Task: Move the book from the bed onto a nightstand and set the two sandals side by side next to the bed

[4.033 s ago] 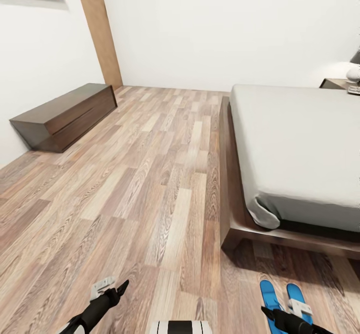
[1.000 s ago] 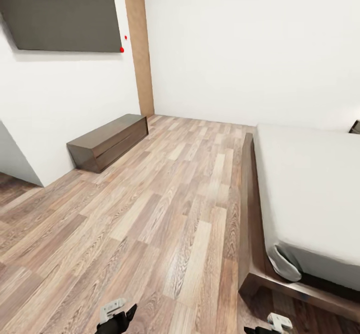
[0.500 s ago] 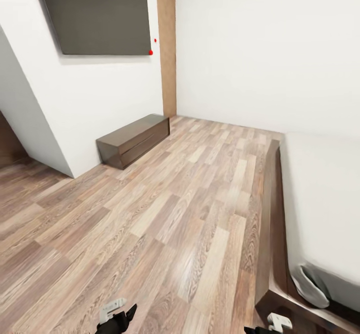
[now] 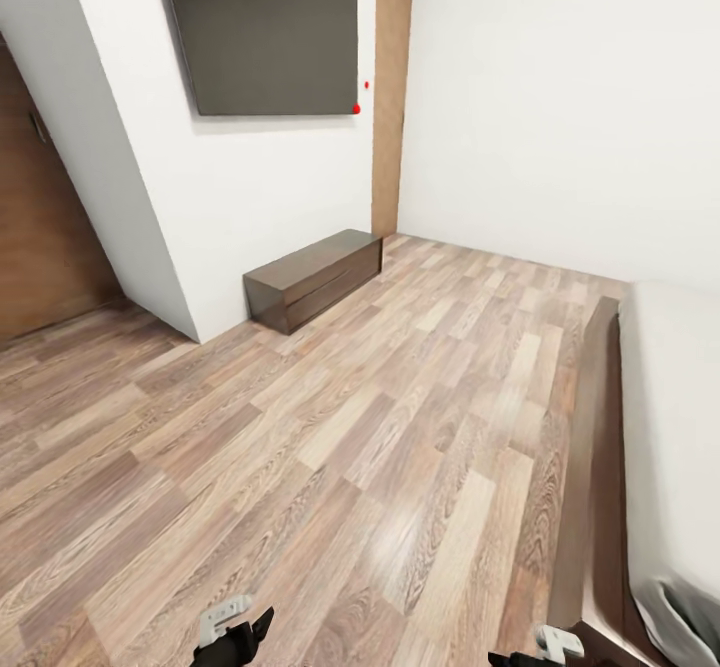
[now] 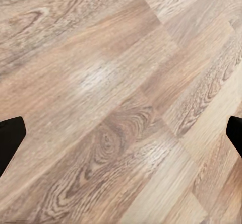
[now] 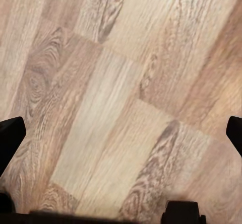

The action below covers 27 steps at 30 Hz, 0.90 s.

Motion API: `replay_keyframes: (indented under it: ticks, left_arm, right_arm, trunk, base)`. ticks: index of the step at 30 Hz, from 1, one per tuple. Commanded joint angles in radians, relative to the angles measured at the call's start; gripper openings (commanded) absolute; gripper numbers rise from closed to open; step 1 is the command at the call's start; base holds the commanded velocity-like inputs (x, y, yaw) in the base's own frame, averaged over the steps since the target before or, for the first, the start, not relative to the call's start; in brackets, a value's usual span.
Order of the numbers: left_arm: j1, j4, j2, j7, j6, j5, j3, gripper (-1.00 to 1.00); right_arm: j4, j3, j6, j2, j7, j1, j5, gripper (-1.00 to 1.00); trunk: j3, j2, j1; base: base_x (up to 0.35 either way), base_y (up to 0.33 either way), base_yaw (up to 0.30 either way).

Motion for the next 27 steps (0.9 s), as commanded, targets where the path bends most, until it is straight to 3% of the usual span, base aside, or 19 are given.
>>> replay_keyframes:
  ticks: [1,14,27]
  left_arm:
    - [-0.001,0.002,0.000,-0.004,-0.003,0.006,-0.002,1.00]
    - [-0.001,0.002,0.000,-0.005,-0.003,0.007,-0.002,1.00]
    - [-0.001,0.003,0.000,-0.005,-0.003,0.007,-0.002,1.00]
  right_arm:
    - [-0.001,-0.004,0.004,0.000,0.004,0.000,-0.002,1.00]
    - [-0.001,-0.004,0.004,-0.001,0.004,0.000,-0.002,1.00]
    - [-0.001,-0.004,0.004,-0.001,0.006,0.000,-0.005,1.00]
  trunk:
    - [-0.001,0.000,0.000]
    - [-0.001,0.000,0.000]
    - [0.006,0.000,0.000]
  base:
    - [0.000,0.000,0.286]
    - [0.000,0.000,0.272]
    - [0.000,0.000,0.023]
